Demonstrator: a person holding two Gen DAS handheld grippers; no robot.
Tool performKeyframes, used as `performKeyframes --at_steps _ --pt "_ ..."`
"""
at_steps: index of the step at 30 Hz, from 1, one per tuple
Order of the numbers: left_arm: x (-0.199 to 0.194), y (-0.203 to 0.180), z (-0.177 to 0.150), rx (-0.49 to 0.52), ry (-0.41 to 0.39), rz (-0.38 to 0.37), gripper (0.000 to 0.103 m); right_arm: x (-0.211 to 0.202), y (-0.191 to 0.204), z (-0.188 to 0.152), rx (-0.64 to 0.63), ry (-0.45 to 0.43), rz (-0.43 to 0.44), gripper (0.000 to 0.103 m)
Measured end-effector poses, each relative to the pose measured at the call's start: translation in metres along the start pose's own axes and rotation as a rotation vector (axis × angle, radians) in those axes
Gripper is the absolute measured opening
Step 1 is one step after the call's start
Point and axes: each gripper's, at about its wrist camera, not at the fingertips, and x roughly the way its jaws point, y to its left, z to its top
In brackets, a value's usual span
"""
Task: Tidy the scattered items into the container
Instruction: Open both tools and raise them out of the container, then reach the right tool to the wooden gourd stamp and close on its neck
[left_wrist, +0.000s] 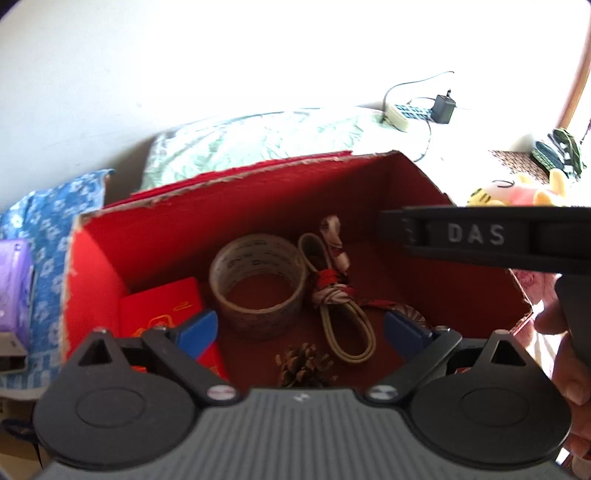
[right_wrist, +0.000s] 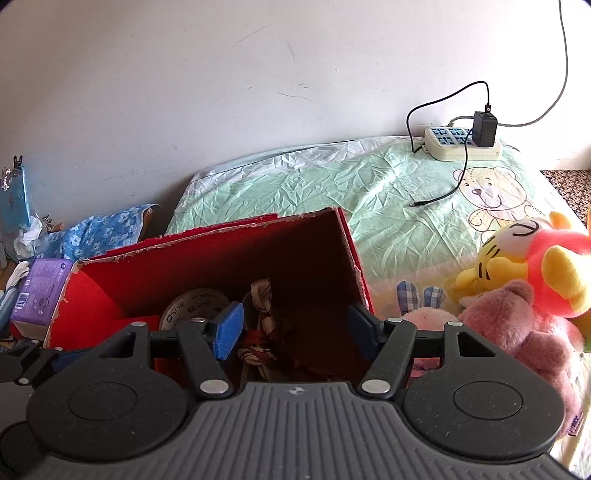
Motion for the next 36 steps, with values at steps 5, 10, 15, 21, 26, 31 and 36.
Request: performKeyframes --at_steps 5,10,15,21,26,31,36 --pt "-0.017 -0.004 -0.005 -0.018 -0.03 0.08 0.1 -0.014 0.0 -0.008 -0.024 -0.016 0.005 0.066" --pt "-0.031 -0.012 -0.008 -0.032 -0.07 0.17 0.102 -0.032 0.0 -0.014 -0.056 -0.037 0.018 0.067" --pt "-0.04 -0.021 -0.014 -0.061 -0.085 0.233 0.102 -0.048 -0.008 -0.021 -0.067 -0.049 0.025 0.07" --pt "-0.052 -0.038 -0.029 -0.067 -0.101 0.309 0.103 -0.062 -0.017 -0.034 -0.082 -0.038 0.058 0.074" --pt "-0.062 -0.047 -0.045 -0.088 -0.096 0.32 0.103 -0.076 -0.023 -0.046 -0.096 -0.044 0.102 0.074" --pt "-0.083 -0.048 -0.077 -0.096 -0.117 0.263 0.103 -0.084 -0.031 -0.06 -0.08 -0.043 0.14 0.076" --pt "-0.092 -0.04 -0.118 -0.169 -0.078 0.218 0.103 -0.077 -0.033 -0.075 -0.057 0.016 0.208 0.075"
